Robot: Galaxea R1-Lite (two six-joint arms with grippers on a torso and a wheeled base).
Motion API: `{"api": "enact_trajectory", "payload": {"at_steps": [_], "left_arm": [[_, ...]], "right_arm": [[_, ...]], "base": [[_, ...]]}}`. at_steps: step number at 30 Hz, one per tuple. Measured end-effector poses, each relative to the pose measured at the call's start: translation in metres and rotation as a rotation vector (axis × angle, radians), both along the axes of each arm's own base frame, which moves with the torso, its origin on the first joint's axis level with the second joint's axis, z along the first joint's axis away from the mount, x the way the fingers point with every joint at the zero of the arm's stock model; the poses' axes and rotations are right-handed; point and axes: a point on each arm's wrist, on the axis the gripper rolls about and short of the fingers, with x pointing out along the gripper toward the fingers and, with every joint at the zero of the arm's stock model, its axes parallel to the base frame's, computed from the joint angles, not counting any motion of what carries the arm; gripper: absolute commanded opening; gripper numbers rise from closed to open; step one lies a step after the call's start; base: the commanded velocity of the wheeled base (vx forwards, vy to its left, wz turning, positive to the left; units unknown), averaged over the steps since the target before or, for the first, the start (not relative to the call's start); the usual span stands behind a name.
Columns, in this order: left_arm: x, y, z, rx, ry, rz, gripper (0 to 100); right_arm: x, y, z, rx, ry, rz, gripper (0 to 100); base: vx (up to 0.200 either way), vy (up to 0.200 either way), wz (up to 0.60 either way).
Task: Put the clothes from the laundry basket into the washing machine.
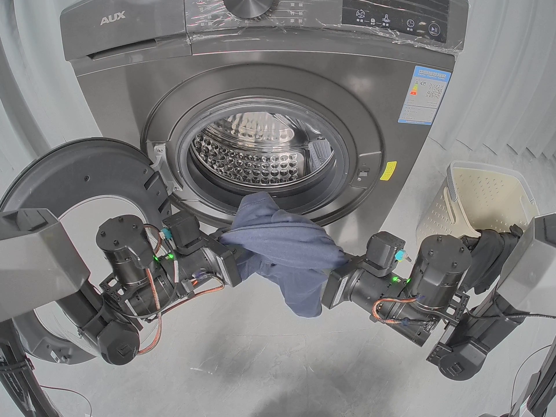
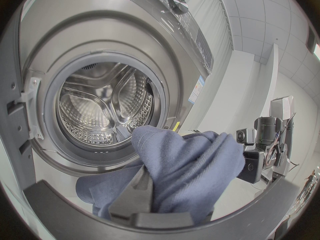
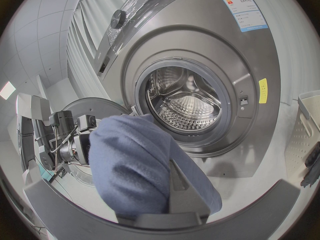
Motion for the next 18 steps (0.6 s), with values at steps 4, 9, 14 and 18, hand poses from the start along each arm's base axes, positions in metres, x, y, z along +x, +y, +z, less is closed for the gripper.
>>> {"api": "enact_trajectory", "payload": {"at_steps": [4,9,14,18], "left_arm": [[-0.008,0.003,0.003,0.0,0.002,-0.002,0],[-0.015,0.004,0.008,-0.006,-0.003,-0.008,0],[-0.022,0.008,0.019,-0.036,-0.016,-0.012,0],[-0.032,0.014,0.032,-0.066,-0.04,-0.018,0]], "right_arm": [[-0.005,0.009,0.005,0.024,-0.026,0.035,100],[-0.011,0.01,0.003,0.011,-0.016,0.052,100],[-0.027,-0.004,-0.011,-0.067,0.029,0.09,100],[-0.051,-0.022,-0.026,-0.163,0.091,0.14,100]], "base": [[0.0,0.0,0.0],[0.0,0.0,0.0],[0.0,0.0,0.0],[0.0,0.0,0.0]]}}
